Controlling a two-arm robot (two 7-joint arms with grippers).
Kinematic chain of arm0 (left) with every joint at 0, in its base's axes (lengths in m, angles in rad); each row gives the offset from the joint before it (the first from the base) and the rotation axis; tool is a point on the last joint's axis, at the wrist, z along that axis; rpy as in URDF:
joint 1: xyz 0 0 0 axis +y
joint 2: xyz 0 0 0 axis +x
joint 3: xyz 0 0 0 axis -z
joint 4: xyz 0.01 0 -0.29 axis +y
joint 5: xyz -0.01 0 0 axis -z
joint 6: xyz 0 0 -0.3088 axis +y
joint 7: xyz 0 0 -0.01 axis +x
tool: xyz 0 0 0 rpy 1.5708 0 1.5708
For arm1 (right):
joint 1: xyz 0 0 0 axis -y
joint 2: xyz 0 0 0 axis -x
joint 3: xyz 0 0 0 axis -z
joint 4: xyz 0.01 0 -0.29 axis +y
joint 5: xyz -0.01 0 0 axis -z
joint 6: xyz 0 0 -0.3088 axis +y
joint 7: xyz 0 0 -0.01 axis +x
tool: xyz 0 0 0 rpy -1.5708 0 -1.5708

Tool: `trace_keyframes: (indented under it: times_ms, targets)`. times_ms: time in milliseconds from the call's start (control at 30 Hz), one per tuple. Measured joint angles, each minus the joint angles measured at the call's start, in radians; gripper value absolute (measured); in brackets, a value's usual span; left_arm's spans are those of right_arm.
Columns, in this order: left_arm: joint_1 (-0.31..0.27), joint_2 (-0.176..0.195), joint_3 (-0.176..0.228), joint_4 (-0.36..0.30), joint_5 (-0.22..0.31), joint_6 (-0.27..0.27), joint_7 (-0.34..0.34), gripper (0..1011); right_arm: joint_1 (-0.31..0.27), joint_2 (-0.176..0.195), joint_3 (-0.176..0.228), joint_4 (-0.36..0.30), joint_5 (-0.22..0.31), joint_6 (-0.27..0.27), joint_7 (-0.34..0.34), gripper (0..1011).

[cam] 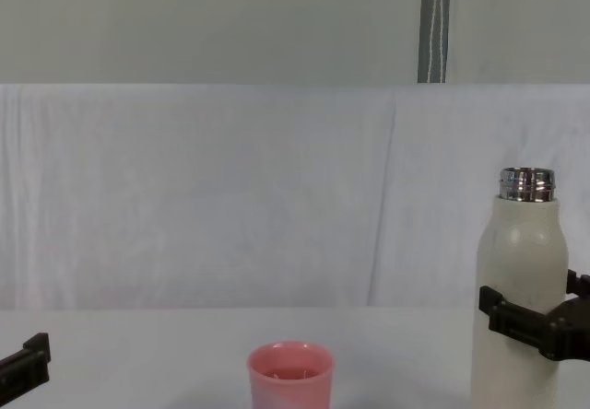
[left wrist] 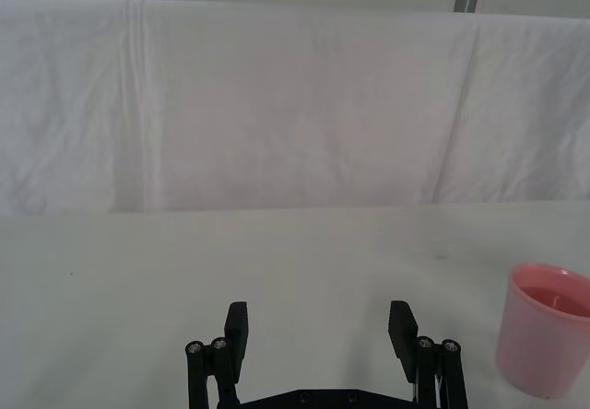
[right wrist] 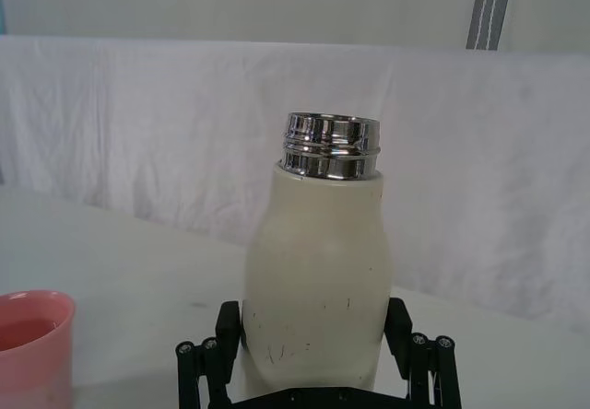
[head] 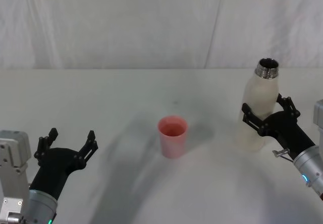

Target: Grasp the thermos with one hand and pour water into the cup lid.

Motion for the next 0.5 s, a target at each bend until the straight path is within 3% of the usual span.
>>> trace_keyframes:
  times_ms: [500]
  targets:
    - [0.0, 0.0, 0.0, 0.0, 0.0, 0.0, 0.0, 1001, -0.027, 0.016, 0.005, -0.044, 0.004, 0.023, -0.004, 1001]
